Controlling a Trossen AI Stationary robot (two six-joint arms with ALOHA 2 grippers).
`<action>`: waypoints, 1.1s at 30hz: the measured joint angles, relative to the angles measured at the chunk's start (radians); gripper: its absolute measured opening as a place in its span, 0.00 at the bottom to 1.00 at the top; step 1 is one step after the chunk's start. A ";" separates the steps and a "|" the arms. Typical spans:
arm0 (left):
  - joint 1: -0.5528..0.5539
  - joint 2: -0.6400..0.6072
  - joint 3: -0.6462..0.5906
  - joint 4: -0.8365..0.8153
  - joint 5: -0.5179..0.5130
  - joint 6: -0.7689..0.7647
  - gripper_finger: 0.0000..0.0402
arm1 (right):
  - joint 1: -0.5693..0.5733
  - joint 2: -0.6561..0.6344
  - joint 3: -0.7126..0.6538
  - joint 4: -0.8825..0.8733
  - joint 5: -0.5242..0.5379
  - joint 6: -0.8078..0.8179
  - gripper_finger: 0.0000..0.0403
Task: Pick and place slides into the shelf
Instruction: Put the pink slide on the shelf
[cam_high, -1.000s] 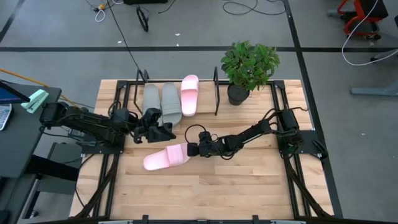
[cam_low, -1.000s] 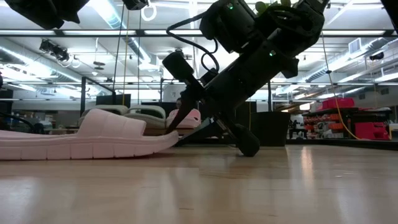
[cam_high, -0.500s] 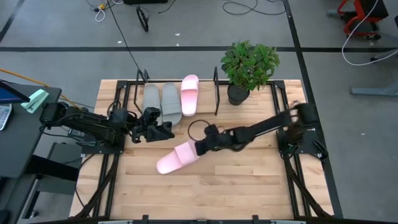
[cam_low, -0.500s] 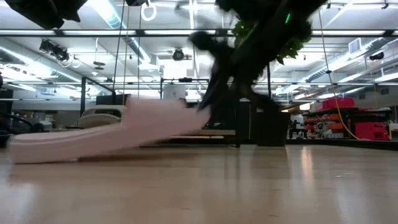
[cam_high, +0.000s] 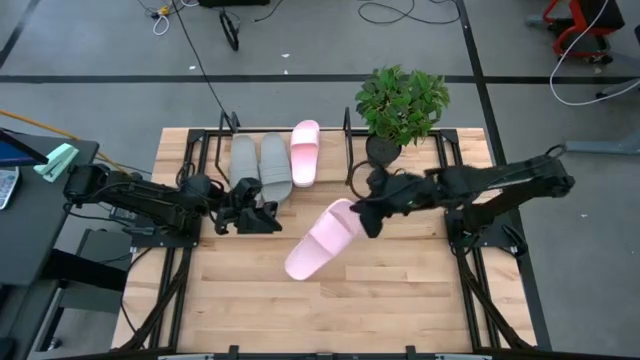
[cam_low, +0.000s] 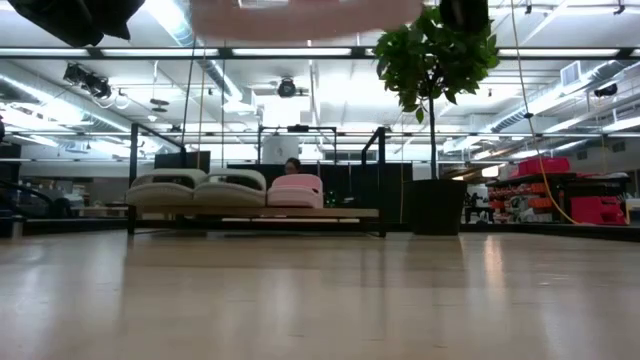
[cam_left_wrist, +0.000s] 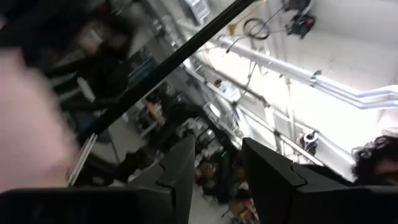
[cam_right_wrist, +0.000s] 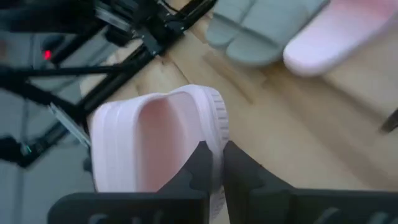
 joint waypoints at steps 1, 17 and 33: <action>0.000 0.000 0.000 -0.019 0.007 -0.001 0.35 | 0.000 0.001 0.048 -0.055 0.000 -0.041 0.05; 0.000 0.000 0.000 -0.217 0.012 0.010 0.42 | -0.035 0.306 0.831 -0.645 0.044 -0.617 0.05; 0.000 0.010 0.000 -0.286 -0.145 0.052 0.46 | -0.087 0.354 0.953 -0.652 0.037 -0.831 0.05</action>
